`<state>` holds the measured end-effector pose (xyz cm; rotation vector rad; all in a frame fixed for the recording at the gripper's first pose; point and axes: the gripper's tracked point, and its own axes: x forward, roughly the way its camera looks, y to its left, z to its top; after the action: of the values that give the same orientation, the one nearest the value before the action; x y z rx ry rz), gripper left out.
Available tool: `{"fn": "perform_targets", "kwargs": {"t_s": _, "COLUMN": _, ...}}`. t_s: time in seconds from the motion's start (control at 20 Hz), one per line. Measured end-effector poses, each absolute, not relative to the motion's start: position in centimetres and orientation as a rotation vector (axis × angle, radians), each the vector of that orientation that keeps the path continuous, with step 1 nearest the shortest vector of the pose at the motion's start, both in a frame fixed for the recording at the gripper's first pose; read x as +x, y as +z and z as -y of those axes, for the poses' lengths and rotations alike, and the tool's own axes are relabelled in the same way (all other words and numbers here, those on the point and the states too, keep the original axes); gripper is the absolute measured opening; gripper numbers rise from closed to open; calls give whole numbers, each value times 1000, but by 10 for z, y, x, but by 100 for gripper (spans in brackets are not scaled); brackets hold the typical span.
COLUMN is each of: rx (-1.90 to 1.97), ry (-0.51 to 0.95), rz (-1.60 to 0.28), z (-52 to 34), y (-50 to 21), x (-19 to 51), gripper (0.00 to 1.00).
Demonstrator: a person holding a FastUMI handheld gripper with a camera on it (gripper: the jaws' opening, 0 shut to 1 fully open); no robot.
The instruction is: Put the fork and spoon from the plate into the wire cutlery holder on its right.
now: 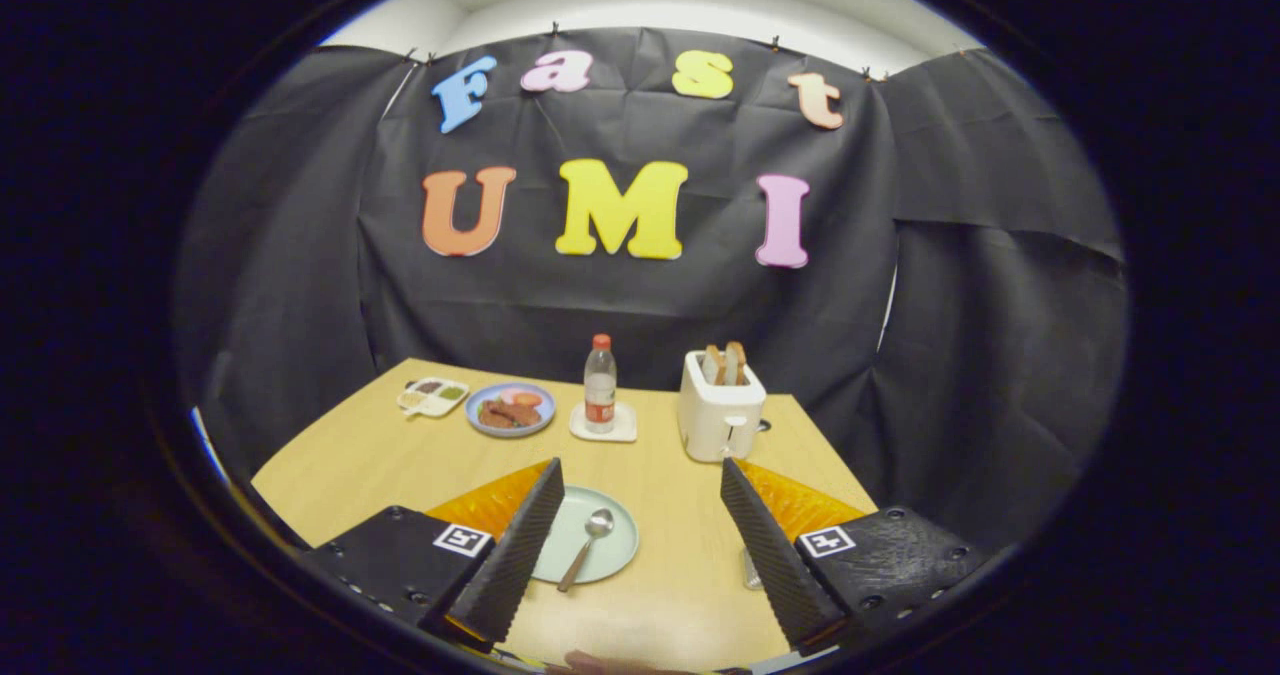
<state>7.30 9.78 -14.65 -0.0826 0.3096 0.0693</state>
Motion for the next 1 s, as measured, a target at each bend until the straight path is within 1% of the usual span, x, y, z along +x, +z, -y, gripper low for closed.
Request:
{"fn": "perform_targets", "kwargs": {"t_s": 0.35, "rx": -48, "ry": 68, "rz": -559, "z": -145, "y": -277, "x": 120, "gripper": 96}}
{"fn": "perform_targets", "kwargs": {"t_s": 0.5, "rx": -23, "ry": 56, "rz": -641, "z": -152, "y": -320, "x": 138, "gripper": 90}}
{"fn": "perform_targets", "kwargs": {"t_s": 0.55, "rx": -34, "ry": 53, "rz": -652, "z": -151, "y": -331, "x": 145, "gripper": 89}}
{"fn": "perform_targets", "kwargs": {"t_s": 0.6, "rx": -40, "ry": 52, "rz": -661, "z": -152, "y": -341, "x": 153, "gripper": 85}}
{"fn": "perform_targets", "kwargs": {"t_s": 0.75, "rx": -4, "ry": 43, "rz": -737, "z": -153, "y": -375, "x": 169, "gripper": 76}}
{"fn": "perform_targets", "kwargs": {"t_s": 0.9, "rx": 20, "ry": 38, "rz": -787, "z": -157, "y": -395, "x": 178, "gripper": 59}}
{"fn": "perform_targets", "kwargs": {"t_s": 0.95, "rx": 23, "ry": 33, "rz": -795, "z": -157, "y": -398, "x": 178, "gripper": 58}}
{"fn": "perform_targets", "kwargs": {"t_s": 1.0, "rx": 22, "ry": 33, "rz": -807, "z": -159, "y": -403, "x": 177, "gripper": 50}}
